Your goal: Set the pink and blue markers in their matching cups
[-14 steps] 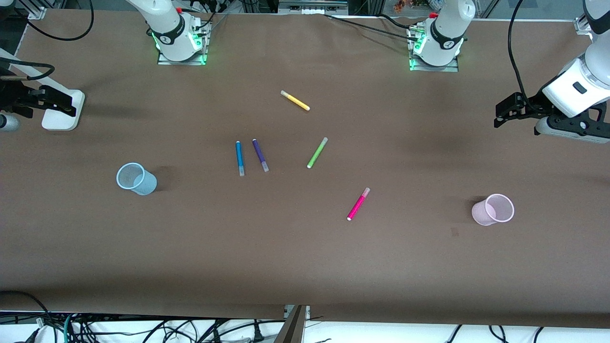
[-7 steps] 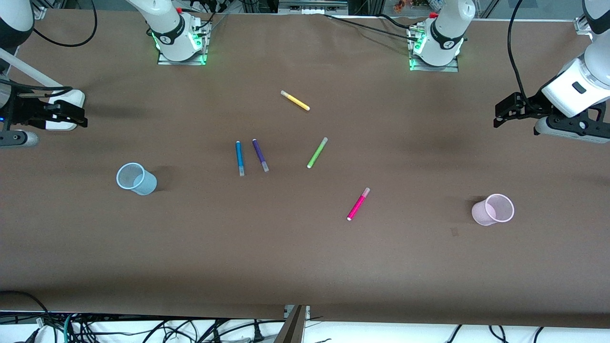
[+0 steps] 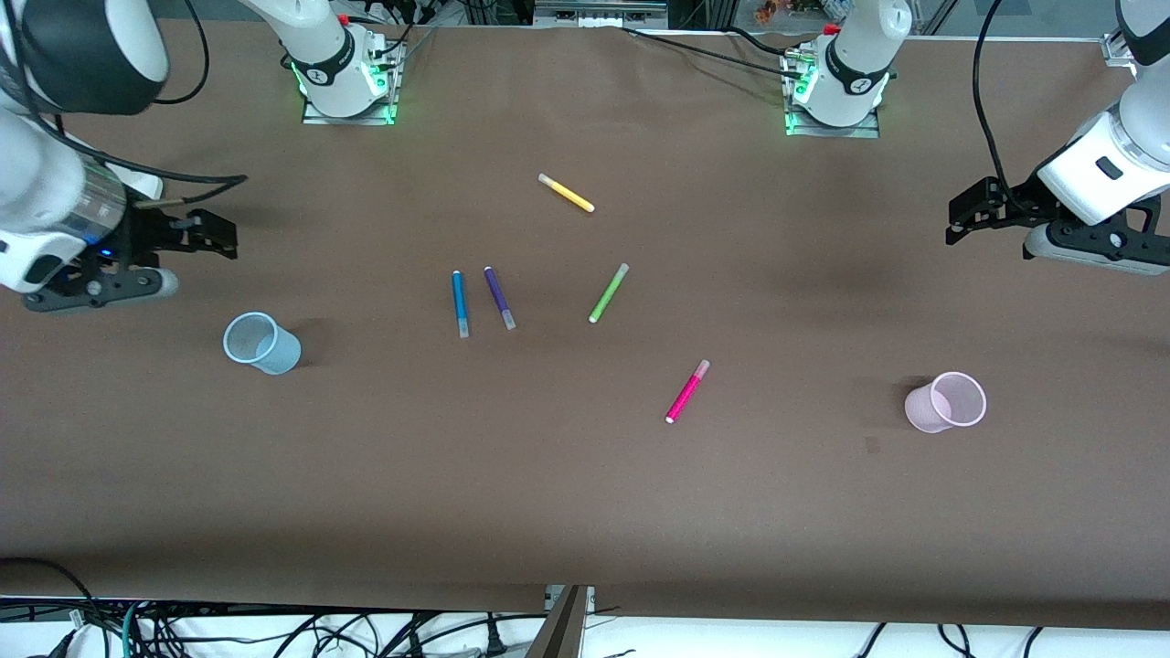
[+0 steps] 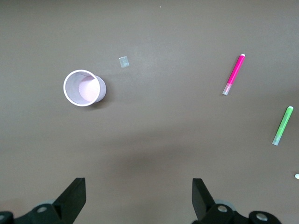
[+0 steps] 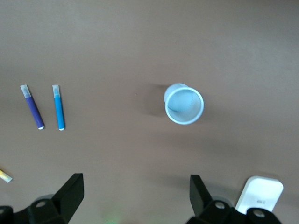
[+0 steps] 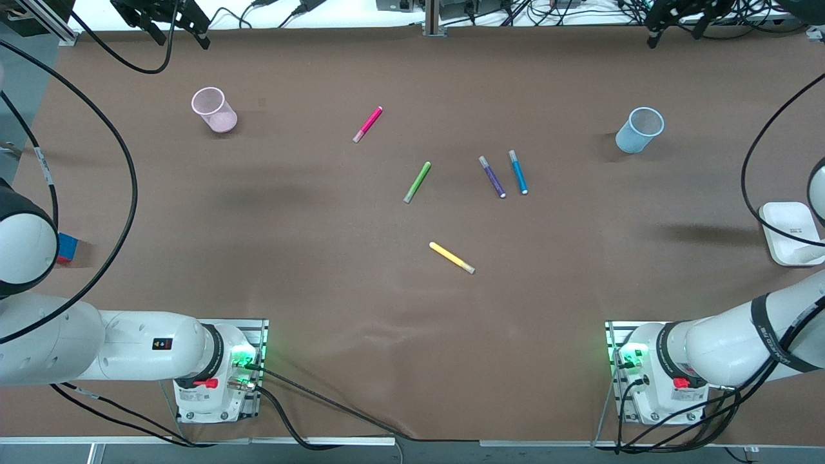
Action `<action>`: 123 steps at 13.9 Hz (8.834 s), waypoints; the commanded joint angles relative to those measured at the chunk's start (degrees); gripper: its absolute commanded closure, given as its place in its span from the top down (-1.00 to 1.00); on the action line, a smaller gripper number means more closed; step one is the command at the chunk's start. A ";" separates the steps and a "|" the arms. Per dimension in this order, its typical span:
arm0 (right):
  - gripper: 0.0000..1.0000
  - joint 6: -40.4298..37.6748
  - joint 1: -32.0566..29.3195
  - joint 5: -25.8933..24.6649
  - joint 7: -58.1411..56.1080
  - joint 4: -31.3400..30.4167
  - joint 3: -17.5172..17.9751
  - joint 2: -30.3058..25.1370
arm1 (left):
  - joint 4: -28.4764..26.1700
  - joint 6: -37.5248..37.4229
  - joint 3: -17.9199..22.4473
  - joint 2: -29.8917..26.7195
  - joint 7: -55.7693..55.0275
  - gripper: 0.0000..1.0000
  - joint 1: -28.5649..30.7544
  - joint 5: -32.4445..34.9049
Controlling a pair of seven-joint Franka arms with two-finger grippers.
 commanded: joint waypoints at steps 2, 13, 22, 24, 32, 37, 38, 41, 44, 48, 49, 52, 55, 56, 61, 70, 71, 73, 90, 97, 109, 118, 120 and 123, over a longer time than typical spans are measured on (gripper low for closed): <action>0.99 4.75 3.23 0.03 1.28 0.79 -0.17 5.27 | -0.10 0.73 -0.20 -0.09 0.48 1.00 -0.49 -1.05; 0.99 16.28 9.66 5.48 4.62 0.35 0.00 18.54 | -0.80 19.69 -9.33 15.09 1.27 1.00 -2.60 -0.88; 0.99 27.43 15.98 6.36 14.55 -2.90 0.35 26.64 | -1.42 36.48 -9.34 30.74 0.13 1.00 -9.71 2.71; 0.99 32.17 16.60 6.45 16.83 -6.14 0.35 26.73 | -1.33 39.58 -9.34 33.91 -3.28 1.00 -11.22 7.62; 0.99 38.94 16.69 7.59 24.83 -12.38 3.69 26.29 | -0.63 44.77 -8.99 39.81 -9.35 1.00 -13.59 12.65; 0.99 41.33 16.69 7.59 25.46 -16.25 3.96 25.33 | -0.54 48.10 -8.90 41.83 -12.52 0.98 -14.82 12.57; 0.99 41.51 16.69 7.51 25.37 -17.05 3.96 24.89 | 0.59 48.11 -8.90 42.62 -12.61 0.86 -14.82 12.66; 0.21 41.42 16.69 7.51 25.11 -17.23 3.96 24.71 | 1.22 48.11 -8.90 43.41 -12.79 0.67 -15.00 12.66; -0.64 41.42 16.60 7.50 25.10 -17.23 3.96 24.71 | 1.30 48.28 -8.73 44.29 -12.79 0.23 -15.08 12.66; -1.00 41.51 16.69 7.42 24.58 -16.88 4.05 24.80 | 1.57 48.28 -8.73 44.21 -14.90 -1.00 -14.47 12.14; -1.00 41.42 16.78 7.33 24.58 -16.62 4.13 24.80 | 1.65 48.28 -8.81 44.12 -15.25 -1.00 -14.21 11.96; -1.00 41.07 16.78 7.24 22.57 -16.00 3.96 23.57 | 2.27 45.58 -8.81 42.89 -14.55 -1.00 -13.59 12.22; -1.00 37.92 15.03 7.42 12.32 -14.86 3.08 19.89 | 2.45 35.84 -9.08 37.46 -9.13 -1.00 -11.40 12.40; -1.00 35.55 13.80 7.42 7.75 -13.73 2.99 19.18 | 2.45 31.28 -9.08 35.18 -5.71 -1.00 -10.00 12.31; -1.00 24.83 6.33 7.59 -17.12 -6.35 2.90 16.54 | 5.15 11.15 -8.64 26.98 8.80 -1.00 -2.17 12.66; -1.00 15.24 -7.02 21.28 -62.47 -1.32 2.90 15.92 | 16.13 -2.17 -3.92 30.56 30.33 -1.00 3.99 36.01; -1.00 14.18 -8.95 22.96 -66.96 -1.32 2.90 16.09 | 18.68 -2.16 -2.33 32.93 34.02 -1.00 3.90 37.43; -1.00 10.33 -12.74 26.82 -75.14 -1.32 2.90 16.36 | 21.07 -2.16 -1.96 36.28 36.51 -1.00 3.81 40.24; -1.00 1.25 -24.61 40.20 -108.04 -1.32 2.99 22.16 | 19.59 -3.39 -2.05 42.36 36.43 0.99 0.12 47.20; -0.18 1.43 -25.76 40.20 -110.87 -1.32 2.99 24.36 | 20.82 -4.71 -3.37 34.03 31.70 1.00 -1.02 36.25; 1.00 -8.14 -24.36 31.52 -64.16 13.96 3.60 23.04 | 8.64 1.33 -3.28 9.09 3.38 1.00 3.28 0.10; 1.00 -9.91 -15.92 9.10 -20.99 14.61 5.18 14.27 | 9.22 -4.36 -3.54 2.10 2.06 1.00 3.19 0.09; 1.00 -9.21 -15.74 5.94 -14.04 9.60 6.15 9.00 | 9.74 -3.48 -3.19 3.42 1.98 1.00 3.55 0.35; 1.00 -9.47 -14.16 1.27 -2.45 1.69 6.51 -0.22 | 9.04 -2.17 -3.01 4.73 1.97 1.00 3.64 0.09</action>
